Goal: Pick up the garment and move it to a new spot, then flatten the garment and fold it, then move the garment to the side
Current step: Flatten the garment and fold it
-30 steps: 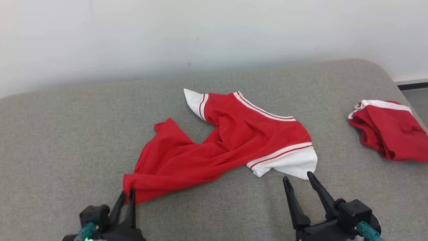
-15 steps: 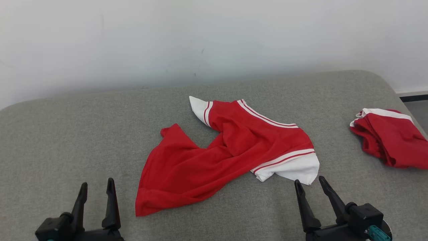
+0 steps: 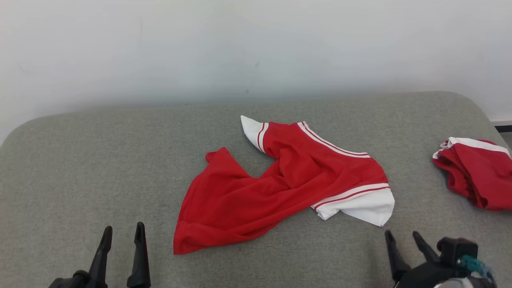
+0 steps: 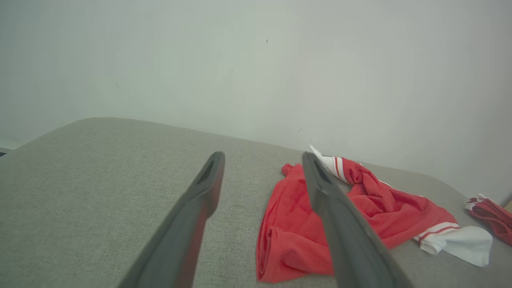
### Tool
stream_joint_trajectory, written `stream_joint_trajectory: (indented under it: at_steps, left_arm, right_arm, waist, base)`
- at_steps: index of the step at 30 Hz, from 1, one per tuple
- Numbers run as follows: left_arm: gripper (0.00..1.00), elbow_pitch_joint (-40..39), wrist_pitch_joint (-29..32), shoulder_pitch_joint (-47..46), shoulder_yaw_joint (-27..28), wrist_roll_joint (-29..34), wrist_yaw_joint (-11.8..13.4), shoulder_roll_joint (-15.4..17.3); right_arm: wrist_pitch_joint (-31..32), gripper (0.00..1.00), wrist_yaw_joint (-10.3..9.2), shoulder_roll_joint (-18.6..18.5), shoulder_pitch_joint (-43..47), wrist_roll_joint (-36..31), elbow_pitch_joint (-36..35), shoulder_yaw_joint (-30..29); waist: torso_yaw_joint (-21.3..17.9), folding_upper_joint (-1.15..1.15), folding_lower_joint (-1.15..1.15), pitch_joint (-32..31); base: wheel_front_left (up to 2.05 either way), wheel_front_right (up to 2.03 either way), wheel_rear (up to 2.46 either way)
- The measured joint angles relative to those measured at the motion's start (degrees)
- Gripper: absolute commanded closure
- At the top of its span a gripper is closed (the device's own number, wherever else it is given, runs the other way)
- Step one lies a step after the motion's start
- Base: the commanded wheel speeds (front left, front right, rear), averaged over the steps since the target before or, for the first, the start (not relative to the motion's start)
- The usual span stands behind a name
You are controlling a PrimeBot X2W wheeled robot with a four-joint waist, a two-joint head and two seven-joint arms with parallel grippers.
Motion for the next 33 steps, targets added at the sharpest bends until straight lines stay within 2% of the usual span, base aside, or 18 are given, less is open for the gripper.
stream_joint_trajectory:
  at_steps: [7,15,24,25,26,27,33]
  left_arm:
    - [0.00,1.05,0.00,-0.49,-0.63,0.97,0.08,-0.02]
    - [0.00,1.69,0.00,-3.51,-1.01,2.15,-0.58,-0.02]
    - [0.00,3.32,0.00,-7.94,-1.90,2.92,-1.18,-0.03]
    - [0.00,3.45,0.00,-8.19,-1.94,3.02,-1.21,-0.02]
    - [0.00,3.56,0.00,-8.36,-1.91,3.07,-1.49,-0.02]
    - [0.00,3.70,0.00,-8.46,-1.91,3.09,-1.54,-0.03]
    - [0.00,4.64,0.00,-8.43,-1.67,3.16,-1.62,-0.03]
  right_arm:
    - [7.09,0.00,0.00,-1.20,-6.46,-1.68,5.16,-5.58]
    - [8.53,0.00,0.00,-3.01,-11.78,-1.71,11.61,-8.11]
    - [8.90,0.00,0.00,-5.59,-17.22,3.49,19.59,-1.74]
    - [8.89,0.23,0.00,-5.92,-17.58,4.11,20.30,-1.12]
    - [8.75,0.75,0.00,-6.12,-17.96,4.53,20.82,-0.52]
    - [8.18,1.00,0.00,-6.27,-18.34,4.78,21.28,0.11]
    - [3.78,1.00,0.00,-8.11,-17.21,7.02,21.03,1.78]
  waist:
    - [1.69,0.00,0.00,1.29]
    - [3.72,0.01,0.01,3.83]
    - [4.95,0.01,0.01,6.43]
    - [4.97,0.01,0.01,6.59]
    - [4.92,0.01,0.02,6.67]
    - [4.82,0.01,0.01,6.70]
    - [4.26,0.00,0.01,5.47]
  base:
    - [0.00,0.00,0.00]
    - [0.00,0.00,0.00]
    - [0.00,0.00,0.00]
    - [0.00,0.00,0.00]
    - [0.00,0.00,0.00]
    - [0.00,0.00,0.00]
    - [0.00,0.00,0.00]
